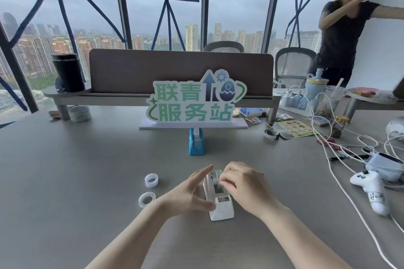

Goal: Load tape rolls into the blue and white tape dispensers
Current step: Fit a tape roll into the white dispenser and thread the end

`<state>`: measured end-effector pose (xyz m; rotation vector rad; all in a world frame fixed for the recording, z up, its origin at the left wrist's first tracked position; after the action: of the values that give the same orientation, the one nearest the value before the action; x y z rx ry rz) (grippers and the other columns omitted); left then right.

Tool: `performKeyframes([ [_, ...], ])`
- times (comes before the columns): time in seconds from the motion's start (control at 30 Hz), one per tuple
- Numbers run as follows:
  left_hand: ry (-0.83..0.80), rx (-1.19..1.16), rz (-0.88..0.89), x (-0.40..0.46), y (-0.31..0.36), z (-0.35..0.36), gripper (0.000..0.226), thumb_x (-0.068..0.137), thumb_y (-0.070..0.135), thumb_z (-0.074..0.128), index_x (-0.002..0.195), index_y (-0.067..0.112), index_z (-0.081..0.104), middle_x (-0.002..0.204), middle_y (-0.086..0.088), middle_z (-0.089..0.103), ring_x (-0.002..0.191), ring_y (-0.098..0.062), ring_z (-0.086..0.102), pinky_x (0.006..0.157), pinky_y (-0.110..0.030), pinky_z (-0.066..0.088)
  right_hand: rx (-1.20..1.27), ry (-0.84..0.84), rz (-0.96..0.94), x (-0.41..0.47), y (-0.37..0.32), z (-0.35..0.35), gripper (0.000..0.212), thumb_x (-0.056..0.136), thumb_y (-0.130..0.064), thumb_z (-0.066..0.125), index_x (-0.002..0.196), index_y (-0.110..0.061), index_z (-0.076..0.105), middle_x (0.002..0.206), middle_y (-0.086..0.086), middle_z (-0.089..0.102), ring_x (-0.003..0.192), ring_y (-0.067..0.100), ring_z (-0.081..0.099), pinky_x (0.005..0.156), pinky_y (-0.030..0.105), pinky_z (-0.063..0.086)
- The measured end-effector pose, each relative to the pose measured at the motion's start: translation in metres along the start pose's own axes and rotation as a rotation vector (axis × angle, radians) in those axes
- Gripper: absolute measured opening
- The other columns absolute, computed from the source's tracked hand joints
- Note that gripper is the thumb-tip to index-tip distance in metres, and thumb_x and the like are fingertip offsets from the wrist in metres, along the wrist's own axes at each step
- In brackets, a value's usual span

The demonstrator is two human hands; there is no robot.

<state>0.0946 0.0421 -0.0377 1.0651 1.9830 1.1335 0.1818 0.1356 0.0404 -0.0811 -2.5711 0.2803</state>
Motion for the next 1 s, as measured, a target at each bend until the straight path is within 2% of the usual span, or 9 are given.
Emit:
performKeyframes([
  [0.1,0.004,0.100,0.028,0.001,-0.001,0.002,0.117,0.055,0.035,0.086,0.148,0.040,0.015,0.153,0.017,0.020,0.142,-0.001,0.019,0.117,-0.023,0.017,0.016,-0.004,0.007,-0.005,-0.001,0.000,0.006,0.082,-0.027,0.069,0.076,-0.026,0.068,0.084,-0.013,0.065,0.084,0.007,0.059,0.063,0.025,0.047],
  [0.17,0.044,0.120,0.038,0.002,-0.001,0.001,0.119,0.053,0.038,0.088,0.147,0.042,0.016,0.151,0.017,0.024,0.138,0.000,0.025,0.112,-0.021,0.023,0.018,-0.001,0.011,-0.011,-0.002,0.000,0.007,0.082,-0.027,0.068,0.075,-0.026,0.068,0.083,-0.013,0.065,0.082,0.007,0.059,0.062,0.024,0.045],
  [0.33,0.078,0.143,0.067,0.003,0.003,-0.001,0.113,0.053,0.038,0.086,0.144,0.046,0.020,0.148,0.017,0.029,0.137,-0.003,0.030,0.116,-0.029,0.029,0.044,0.038,0.011,-0.022,-0.005,-0.004,0.009,0.081,-0.024,0.070,0.074,-0.026,0.065,0.081,-0.013,0.064,0.078,0.005,0.058,0.061,0.023,0.048],
  [0.47,0.067,0.188,0.069,0.003,0.005,-0.001,0.112,0.053,0.041,0.085,0.144,0.049,0.019,0.147,0.019,0.029,0.137,-0.003,0.031,0.116,-0.030,0.029,0.067,0.041,-0.004,-0.028,-0.011,-0.009,0.009,0.083,-0.024,0.068,0.075,-0.026,0.063,0.083,-0.013,0.063,0.075,0.001,0.058,0.061,0.017,0.042],
  [0.67,0.078,0.204,0.059,0.002,0.005,-0.001,0.107,0.054,0.040,0.083,0.142,0.050,0.023,0.144,0.020,0.031,0.136,-0.002,0.032,0.115,-0.030,0.030,0.056,0.062,-0.057,-0.041,-0.018,-0.017,0.011,0.088,-0.029,0.058,0.078,-0.027,0.059,0.087,-0.014,0.060,0.068,0.004,0.058,0.056,0.024,0.049],
  [1.0,0.067,0.169,0.057,0.004,0.004,0.000,0.108,0.052,0.040,0.085,0.139,0.055,0.023,0.146,0.017,0.030,0.137,-0.005,0.032,0.117,-0.035,0.030,0.009,0.124,-0.139,-0.062,-0.025,-0.013,0.011,0.088,-0.026,0.060,0.077,-0.024,0.063,0.082,-0.013,0.060,0.076,0.006,0.060,0.055,0.022,0.050],
])
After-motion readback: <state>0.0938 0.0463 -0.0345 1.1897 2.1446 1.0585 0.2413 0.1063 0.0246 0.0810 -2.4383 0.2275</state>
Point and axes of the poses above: each hand's wrist, its own x-axis towards the middle knuckle, its own z-axis out of the palm, y = z × x, the point moved 9 cm from there along x, towards the middle knuckle
